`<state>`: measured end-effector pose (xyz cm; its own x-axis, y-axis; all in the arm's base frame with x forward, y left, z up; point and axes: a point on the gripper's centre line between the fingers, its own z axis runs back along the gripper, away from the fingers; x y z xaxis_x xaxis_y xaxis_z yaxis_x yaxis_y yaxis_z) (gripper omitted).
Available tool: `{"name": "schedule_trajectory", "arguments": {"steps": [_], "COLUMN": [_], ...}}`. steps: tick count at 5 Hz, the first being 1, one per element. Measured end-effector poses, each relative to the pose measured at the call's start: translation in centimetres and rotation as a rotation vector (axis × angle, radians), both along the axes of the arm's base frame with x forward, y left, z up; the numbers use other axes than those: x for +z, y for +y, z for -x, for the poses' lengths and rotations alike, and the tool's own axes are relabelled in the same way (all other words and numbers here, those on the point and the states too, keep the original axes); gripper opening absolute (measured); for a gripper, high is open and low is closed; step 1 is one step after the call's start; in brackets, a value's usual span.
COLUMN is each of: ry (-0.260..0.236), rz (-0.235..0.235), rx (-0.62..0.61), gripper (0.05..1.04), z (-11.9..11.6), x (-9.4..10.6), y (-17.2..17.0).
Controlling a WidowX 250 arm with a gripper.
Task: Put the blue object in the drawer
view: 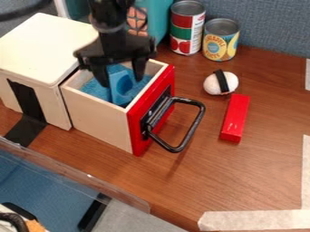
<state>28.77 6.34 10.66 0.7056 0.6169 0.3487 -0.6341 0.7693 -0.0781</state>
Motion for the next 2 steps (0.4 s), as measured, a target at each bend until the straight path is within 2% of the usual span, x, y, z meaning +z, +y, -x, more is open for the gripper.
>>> {"name": "schedule_trajectory", "arguments": {"steps": [1, 2], "ry": [-0.02, -0.031], "rz": [-0.001, 0.022], "rx": [-0.001, 0.02], "gripper": [1.016, 1.009], "z": [0.9, 2.0], "x": [2.5, 5.6], "y": [-0.2, -0.1]}}
